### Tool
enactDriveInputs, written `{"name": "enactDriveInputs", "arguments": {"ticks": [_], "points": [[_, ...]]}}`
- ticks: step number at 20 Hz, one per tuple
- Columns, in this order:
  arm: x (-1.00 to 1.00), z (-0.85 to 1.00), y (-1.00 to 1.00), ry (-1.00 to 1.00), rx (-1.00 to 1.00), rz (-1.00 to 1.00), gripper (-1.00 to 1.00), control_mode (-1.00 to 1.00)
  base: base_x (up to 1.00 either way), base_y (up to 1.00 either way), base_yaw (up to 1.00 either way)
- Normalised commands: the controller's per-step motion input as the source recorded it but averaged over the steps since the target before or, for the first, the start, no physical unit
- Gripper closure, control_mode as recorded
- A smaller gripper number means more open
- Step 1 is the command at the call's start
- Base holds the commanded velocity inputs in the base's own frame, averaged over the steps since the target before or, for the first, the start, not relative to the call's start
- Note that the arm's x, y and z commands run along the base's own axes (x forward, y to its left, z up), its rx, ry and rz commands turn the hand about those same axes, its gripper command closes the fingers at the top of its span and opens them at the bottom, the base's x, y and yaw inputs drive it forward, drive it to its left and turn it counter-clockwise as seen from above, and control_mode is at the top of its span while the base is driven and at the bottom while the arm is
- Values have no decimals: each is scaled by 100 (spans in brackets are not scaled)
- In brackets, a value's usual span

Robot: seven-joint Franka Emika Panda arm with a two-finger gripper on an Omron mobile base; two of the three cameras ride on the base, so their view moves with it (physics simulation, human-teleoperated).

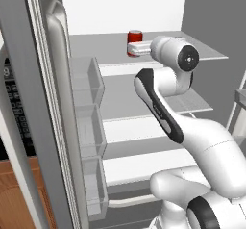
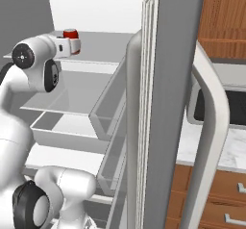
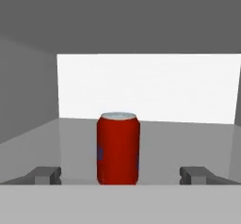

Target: Open the fridge, grab two sodas, and place both sodas inside the bowl with ice on the dining counter.

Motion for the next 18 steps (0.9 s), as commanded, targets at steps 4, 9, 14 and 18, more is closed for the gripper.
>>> {"name": "enactDriveInputs", "arguments": {"ticks": [4,9,14,18], "points": [[16,0,22,0,0,0,-100,-100,0,0,0],[11,0,6,0,0,0,-100,-100,0,0,0],[12,0,0,0,0,0,-100,-100,0,0,0],[19,-3,0,0,0,0,-100,-100,0,0,0]]}}
